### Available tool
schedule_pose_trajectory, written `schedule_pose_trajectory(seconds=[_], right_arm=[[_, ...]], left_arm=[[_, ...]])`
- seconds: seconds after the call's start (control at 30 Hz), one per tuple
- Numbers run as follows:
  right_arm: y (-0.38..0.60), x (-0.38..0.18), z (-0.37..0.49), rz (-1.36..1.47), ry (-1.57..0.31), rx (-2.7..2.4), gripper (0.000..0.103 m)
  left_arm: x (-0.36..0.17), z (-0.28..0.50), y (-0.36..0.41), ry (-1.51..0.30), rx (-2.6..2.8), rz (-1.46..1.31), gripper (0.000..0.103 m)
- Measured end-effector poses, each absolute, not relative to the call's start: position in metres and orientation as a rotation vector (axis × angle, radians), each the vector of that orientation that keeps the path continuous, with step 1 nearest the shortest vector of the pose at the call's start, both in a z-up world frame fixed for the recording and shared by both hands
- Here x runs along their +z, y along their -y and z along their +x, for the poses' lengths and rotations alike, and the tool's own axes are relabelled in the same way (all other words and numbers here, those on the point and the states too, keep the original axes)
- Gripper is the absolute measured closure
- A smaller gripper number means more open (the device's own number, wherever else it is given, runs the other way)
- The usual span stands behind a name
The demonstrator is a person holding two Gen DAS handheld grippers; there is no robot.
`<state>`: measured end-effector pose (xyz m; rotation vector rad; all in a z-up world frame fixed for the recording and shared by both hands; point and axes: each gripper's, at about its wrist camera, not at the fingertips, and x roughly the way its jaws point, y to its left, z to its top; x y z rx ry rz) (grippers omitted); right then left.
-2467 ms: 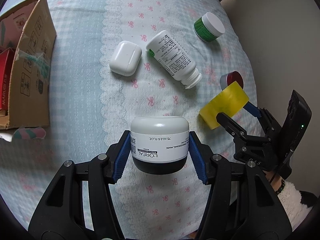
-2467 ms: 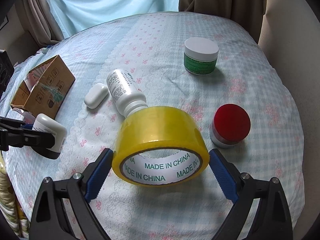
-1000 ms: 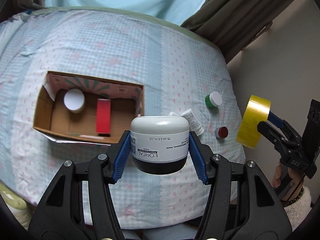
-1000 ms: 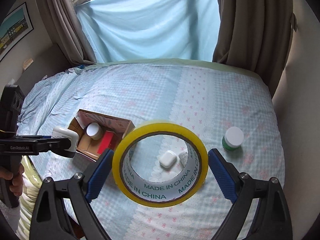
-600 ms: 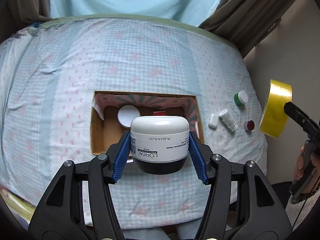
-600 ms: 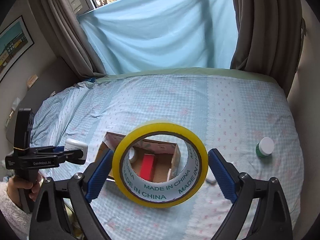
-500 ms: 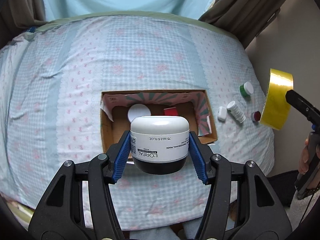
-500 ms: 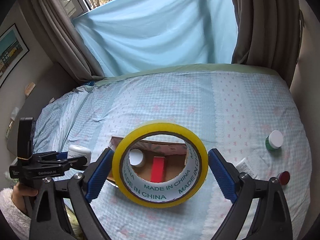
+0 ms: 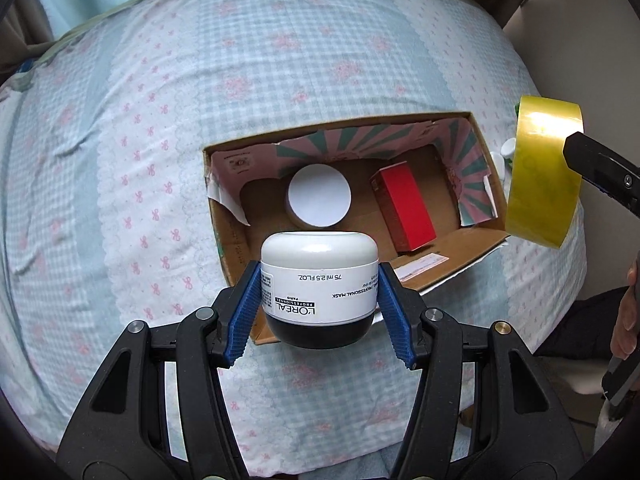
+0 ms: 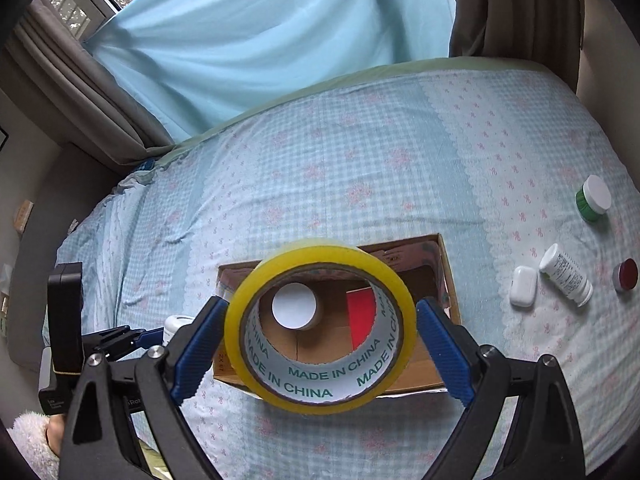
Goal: Organize rigid objects
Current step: 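Release L'Oréal jar with left tool while right tool releases tape in box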
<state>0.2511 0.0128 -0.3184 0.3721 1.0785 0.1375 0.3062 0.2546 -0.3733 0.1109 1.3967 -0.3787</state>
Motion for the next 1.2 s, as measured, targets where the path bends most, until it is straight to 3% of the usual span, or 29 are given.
schedule_pose_trajectory(seconds=[0.4, 0.7, 0.77, 0.8, 0.93, 1.03, 1.2], right_arm=[[-0.008, -0.398, 0.272, 0.354, -1.198, 0.089, 0.010], [-0.005, -0.432, 0.284, 0.363, -1.258, 0.076, 0.010], [-0.004, -0.437, 0.288, 0.368, -1.279, 0.074, 0.009], [-0.004, -0.439, 0.290, 0.371, -1.291, 0.070, 0.009], [-0.002, -0.451, 0.295, 0.394, -1.362, 0.042, 0.009], [0.000, -0.449, 0.292, 0.407, -1.339, 0.058, 0.000], [0.001, -0.440, 0.288, 0.417, -1.327, 0.054, 0.000]], left_arm=[[-0.445, 0.326, -0.229, -1.469, -0.401, 0.212, 0.050], [-0.466, 0.334, -0.217, -1.496, -0.417, 0.270, 0.049], [-0.462, 0.335, -0.216, -1.483, -0.420, 0.261, 0.029], [-0.459, 0.336, -0.216, -1.473, -0.419, 0.257, 0.002], [-0.451, 0.339, -0.219, -1.448, -0.407, 0.242, 0.000], [-0.451, 0.338, -0.224, -1.457, -0.395, 0.232, 0.000], [-0.445, 0.330, -0.230, -1.468, -0.385, 0.199, 0.000]])
